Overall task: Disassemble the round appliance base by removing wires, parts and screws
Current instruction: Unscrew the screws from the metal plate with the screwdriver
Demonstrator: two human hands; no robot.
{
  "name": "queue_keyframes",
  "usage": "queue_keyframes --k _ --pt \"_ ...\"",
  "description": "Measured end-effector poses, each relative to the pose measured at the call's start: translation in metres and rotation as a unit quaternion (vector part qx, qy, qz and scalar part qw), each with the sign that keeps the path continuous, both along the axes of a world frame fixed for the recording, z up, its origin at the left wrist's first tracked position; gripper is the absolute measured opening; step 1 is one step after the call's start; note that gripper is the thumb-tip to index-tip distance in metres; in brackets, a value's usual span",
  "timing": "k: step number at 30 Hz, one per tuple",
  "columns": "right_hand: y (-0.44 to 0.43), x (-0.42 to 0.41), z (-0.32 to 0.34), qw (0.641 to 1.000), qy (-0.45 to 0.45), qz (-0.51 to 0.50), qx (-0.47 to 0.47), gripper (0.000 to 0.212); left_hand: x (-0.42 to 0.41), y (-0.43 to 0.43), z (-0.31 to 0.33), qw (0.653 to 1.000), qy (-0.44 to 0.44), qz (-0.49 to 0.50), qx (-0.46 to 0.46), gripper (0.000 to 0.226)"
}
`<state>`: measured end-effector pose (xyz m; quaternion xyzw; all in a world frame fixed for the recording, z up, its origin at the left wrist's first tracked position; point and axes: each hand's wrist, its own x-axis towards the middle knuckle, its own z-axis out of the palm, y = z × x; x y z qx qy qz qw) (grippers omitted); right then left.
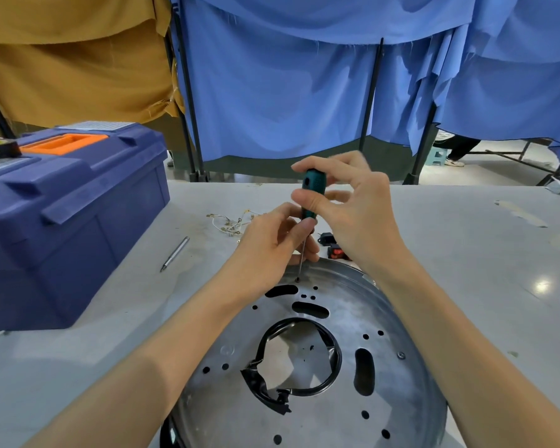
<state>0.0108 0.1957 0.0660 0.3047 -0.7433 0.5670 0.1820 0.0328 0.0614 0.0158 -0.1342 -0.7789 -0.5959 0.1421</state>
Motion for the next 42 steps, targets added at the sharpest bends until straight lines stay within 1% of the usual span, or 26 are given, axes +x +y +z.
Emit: queue_keyframes --k 5,7,9,11,14,17,18,21,23,26,29,31,32,35,36,38,40,42 --pt "0.0023 -0.0015 0.001 1.0 -0.001 0.011 0.009 0.045 0.0005 0.0003 -0.0004 1.0 -0.007 0.001 0.006 0.005" --pt "0.0005 -0.0006 -0.0001 0.999 -0.009 0.03 0.003 0.039 0.0006 0.0002 0.0002 1.0 -0.007 -0.002 0.003 0.002" --pt "-0.0011 0.0007 -0.0002 0.999 -0.016 0.044 -0.002 0.027 0.0013 0.0003 0.0009 1.0 -0.008 -0.005 0.004 0.008" --pt "-0.0007 0.0003 0.0 1.0 -0.005 0.026 0.007 0.022 0.0022 0.0012 0.0017 1.0 -0.008 -0.008 0.002 0.012" --pt "-0.0001 -0.0001 0.001 1.0 0.012 0.009 0.002 0.025 0.002 0.001 0.0023 1.0 -0.009 -0.002 -0.016 0.013" --pt "0.0011 -0.001 0.001 1.0 0.001 0.017 0.01 0.041 0.0015 0.001 0.002 1.0 -0.013 0.002 -0.02 0.011" --pt "0.0013 -0.0009 0.0011 1.0 -0.003 0.027 0.011 0.042 0.0018 0.0009 0.0017 1.0 -0.013 0.001 -0.022 0.011" --pt "-0.0009 0.0015 0.0013 0.999 -0.01 0.052 0.007 0.03 0.0021 0.0 0.001 1.0 -0.007 0.001 -0.029 0.013" --pt "-0.0025 0.0016 0.0009 0.999 -0.001 0.031 0.022 0.02 0.0019 0.0005 0.0007 1.0 -0.003 0.003 -0.031 0.011" --pt "-0.0023 -0.0006 0.0016 0.998 0.026 -0.016 0.046 0.026 0.0009 0.0009 -0.0001 0.999 0.0 0.009 -0.031 0.006" --pt "0.0006 -0.0011 0.0024 0.999 0.029 -0.017 0.035 0.041 0.0003 0.0003 0.0003 1.0 -0.012 0.007 -0.014 0.013" --pt "0.0024 -0.0015 0.0024 0.999 0.022 -0.021 0.041 0.047 -0.0002 -0.0001 0.0004 1.0 -0.015 0.009 -0.017 0.012" --pt "0.0021 -0.0015 0.002 0.999 0.019 -0.017 0.042 0.045 -0.0005 -0.0004 0.0002 1.0 -0.015 0.013 -0.018 0.01" --pt "-0.0021 0.0002 0.0003 1.0 -0.001 0.012 0.027 0.029 -0.001 -0.0011 -0.0003 1.0 -0.013 0.021 -0.017 0.01" --pt "-0.003 0.0004 -0.0002 1.0 0.002 0.008 0.027 0.026 -0.0011 -0.0012 -0.0004 0.999 -0.012 0.025 -0.017 0.011" --pt "-0.0018 -0.0017 -0.0003 0.999 0.017 -0.014 0.03 0.026 -0.0013 -0.0006 -0.0004 0.999 -0.013 0.029 -0.019 0.01" --pt "0.0005 -0.0034 0.0007 0.999 0.026 -0.026 0.027 0.03 -0.0012 0.0 -0.001 0.999 -0.009 0.025 -0.029 0.007" --pt "0.0016 -0.004 0.0001 0.999 0.02 -0.018 0.027 0.04 -0.0003 0.0009 -0.0015 0.999 -0.005 0.019 -0.044 0.017"
